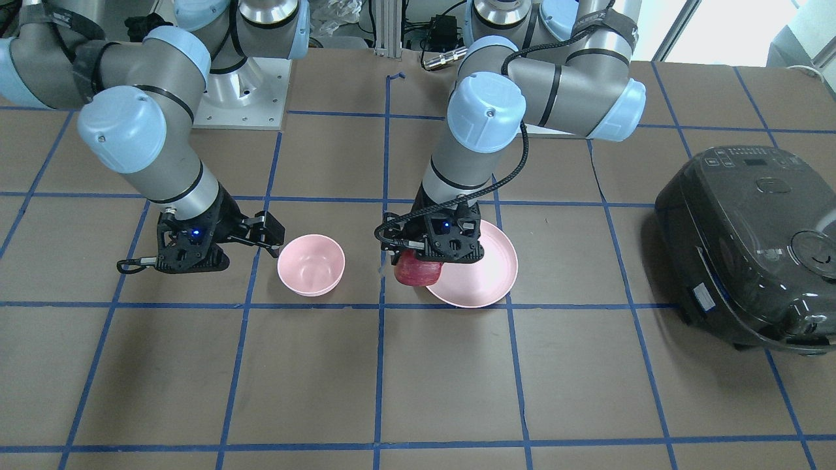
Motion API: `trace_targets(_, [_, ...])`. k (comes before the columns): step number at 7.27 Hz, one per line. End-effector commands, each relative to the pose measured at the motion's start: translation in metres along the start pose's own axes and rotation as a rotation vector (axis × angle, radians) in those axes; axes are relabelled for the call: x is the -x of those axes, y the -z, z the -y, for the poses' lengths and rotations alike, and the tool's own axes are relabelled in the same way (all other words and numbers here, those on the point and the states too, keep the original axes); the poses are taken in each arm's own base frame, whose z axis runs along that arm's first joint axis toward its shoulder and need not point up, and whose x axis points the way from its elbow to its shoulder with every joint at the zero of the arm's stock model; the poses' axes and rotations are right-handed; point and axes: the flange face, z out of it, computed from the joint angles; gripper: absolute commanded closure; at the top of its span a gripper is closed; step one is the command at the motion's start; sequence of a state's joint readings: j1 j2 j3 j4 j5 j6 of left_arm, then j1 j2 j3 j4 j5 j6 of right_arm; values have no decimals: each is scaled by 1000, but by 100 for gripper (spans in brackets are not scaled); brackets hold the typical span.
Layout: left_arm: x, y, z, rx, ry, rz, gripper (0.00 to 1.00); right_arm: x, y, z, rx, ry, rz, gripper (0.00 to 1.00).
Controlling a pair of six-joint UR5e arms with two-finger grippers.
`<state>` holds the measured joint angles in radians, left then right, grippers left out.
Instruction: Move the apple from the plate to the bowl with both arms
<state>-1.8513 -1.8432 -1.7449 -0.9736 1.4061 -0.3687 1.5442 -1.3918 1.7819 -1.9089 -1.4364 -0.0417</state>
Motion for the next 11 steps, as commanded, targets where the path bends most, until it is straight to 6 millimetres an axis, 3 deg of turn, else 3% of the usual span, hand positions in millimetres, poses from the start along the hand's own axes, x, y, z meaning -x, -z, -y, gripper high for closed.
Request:
trace_targets(1, [-47, -6, -22, 1, 21, -53, 100, -6, 72, 4, 68, -10, -98, 0])
trace_targets(3, [-89, -38, -37, -19, 71, -150, 100, -10, 117, -6, 59, -27, -105, 0])
trace_targets(5, [-108, -73, -51, 8, 70, -144, 98, -9, 144, -23, 54, -33, -105, 0])
trace_targets(8, [-121, -103, -60, 9, 60, -148, 93, -6, 147, -30, 50, -30, -93, 0])
trace_targets(9, [-123, -105, -55, -7, 49, -156, 81, -6, 146, -30, 52, -30, -96, 0])
trace_targets(10, [-126, -104, -51, -13, 49, -163, 9, -6, 146, -30, 54, -30, -97, 0])
trace_targets(11, [-129, -98, -52, -18, 49, -175, 0, -7, 148, -29, 48, -29, -104, 0])
